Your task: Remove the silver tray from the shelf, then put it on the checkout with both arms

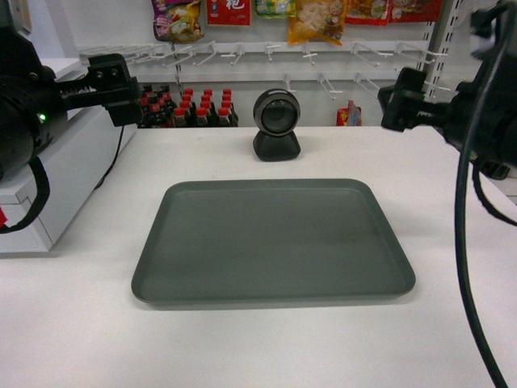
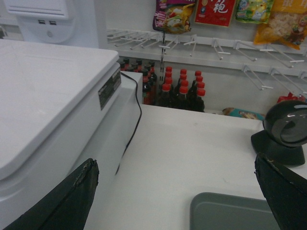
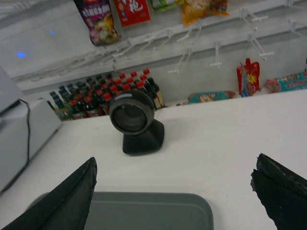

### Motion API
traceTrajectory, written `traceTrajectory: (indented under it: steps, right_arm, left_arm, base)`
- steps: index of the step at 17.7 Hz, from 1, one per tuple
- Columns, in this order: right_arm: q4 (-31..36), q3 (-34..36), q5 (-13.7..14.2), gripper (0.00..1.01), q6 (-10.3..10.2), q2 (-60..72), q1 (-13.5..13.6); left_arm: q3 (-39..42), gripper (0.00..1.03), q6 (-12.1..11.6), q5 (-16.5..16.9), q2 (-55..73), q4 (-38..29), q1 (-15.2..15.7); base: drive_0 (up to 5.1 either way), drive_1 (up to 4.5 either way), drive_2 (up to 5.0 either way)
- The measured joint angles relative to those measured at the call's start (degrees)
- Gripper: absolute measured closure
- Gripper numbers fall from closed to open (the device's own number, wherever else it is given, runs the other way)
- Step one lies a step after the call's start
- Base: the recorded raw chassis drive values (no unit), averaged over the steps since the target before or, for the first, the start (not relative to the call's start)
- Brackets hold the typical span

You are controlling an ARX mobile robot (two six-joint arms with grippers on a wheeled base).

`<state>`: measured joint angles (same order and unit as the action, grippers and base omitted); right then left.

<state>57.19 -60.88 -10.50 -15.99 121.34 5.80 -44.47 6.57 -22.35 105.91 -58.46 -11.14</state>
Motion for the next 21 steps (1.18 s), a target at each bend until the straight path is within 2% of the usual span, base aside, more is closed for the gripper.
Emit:
traceTrajectory:
  steps: [4, 5, 6, 7, 8, 10, 13, 14, 15, 16, 18, 19, 21]
  right_arm:
    - [3.2, 5.8, -0.9, 0.03, -1.6, -9.4, -1.4]
    - [2.3, 6.9, 0.7, 0.04, -1.0, -11.0, -1.2]
    - [-1.6, 9.9, 8.5, 0.14, 3.1, -14.5, -0.8]
    - [-1.4, 15.4, 13.2, 0.25, 8.0, -18.8, -0.6]
    - [-1.0, 21.0, 15.1, 0.38, 11.8, -24.4, -0.7]
    - [1.7, 28.7, 14.6, 0.60, 14.4, -32.5, -1.4]
    - [2.2, 39.2, 14.1, 0.95, 15.5, -38.8, -2.6]
    - [2.3, 41.6, 13.2, 0.99, 15.6, -41.4, -3.0]
    - [2.3, 43.9, 10.6, 0.99, 15.8, -44.7, -5.0]
    - [2.0, 45.7, 10.9, 0.99, 15.8, -47.3, -6.0]
    - [0.1, 49.5, 10.6, 0.99, 15.8, -51.7, -6.1]
    - [3.9, 51.9, 10.6, 0.99, 15.8, -52.5, -6.1]
    - [0.6, 55.1, 10.6, 0.99, 15.8, -55.8, -6.1]
  left_arm:
    - [6.3, 0.05, -2.6, -2.6, -7.8, 1.3, 0.9]
    - [6.6, 0.05, -2.8, -2.3, -9.3, 1.2, 1.4]
    - [8.7, 0.15, -4.2, 5.5, -11.6, -0.5, 3.3]
    - [12.5, 0.26, -5.0, 11.9, -15.0, -0.5, 4.7]
    - [16.9, 0.38, -5.4, 15.4, -18.6, -1.1, 5.7]
    - [22.4, 0.60, -5.6, 17.4, -23.5, -1.7, 6.3]
    - [29.7, 0.95, -5.6, 18.6, -31.1, -0.9, 7.6]
    - [31.4, 1.01, -5.6, 19.9, -33.4, -0.2, 8.8]
    - [33.9, 1.01, -5.7, 22.0, -35.2, -2.5, 10.7]
    - [35.6, 1.01, -5.7, 21.8, -35.8, -3.0, 11.5]
    - [38.8, 1.01, -5.7, 22.5, -40.0, 0.7, 10.9]
    - [39.5, 1.01, -5.7, 22.4, -43.9, 2.2, 10.9]
    - [40.9, 1.01, -5.7, 22.3, -49.8, 6.3, 11.1]
  base:
    - [0.0, 0.00, 0.0]
    - [0.0, 0.00, 0.0]
    - [0.0, 0.00, 0.0]
    - [0.0, 0.00, 0.0]
    - [0.0, 0.00, 0.0]
    - [0.0, 0.00, 0.0]
    - [0.0, 0.00, 0.0]
    - [0.0, 0.00, 0.0]
    - [0.0, 0.00, 0.0]
    - [0.0, 0.00, 0.0]
    - [0.0, 0.00, 0.0]
    - [0.0, 0.00, 0.0]
    - [0.0, 0.00, 0.0]
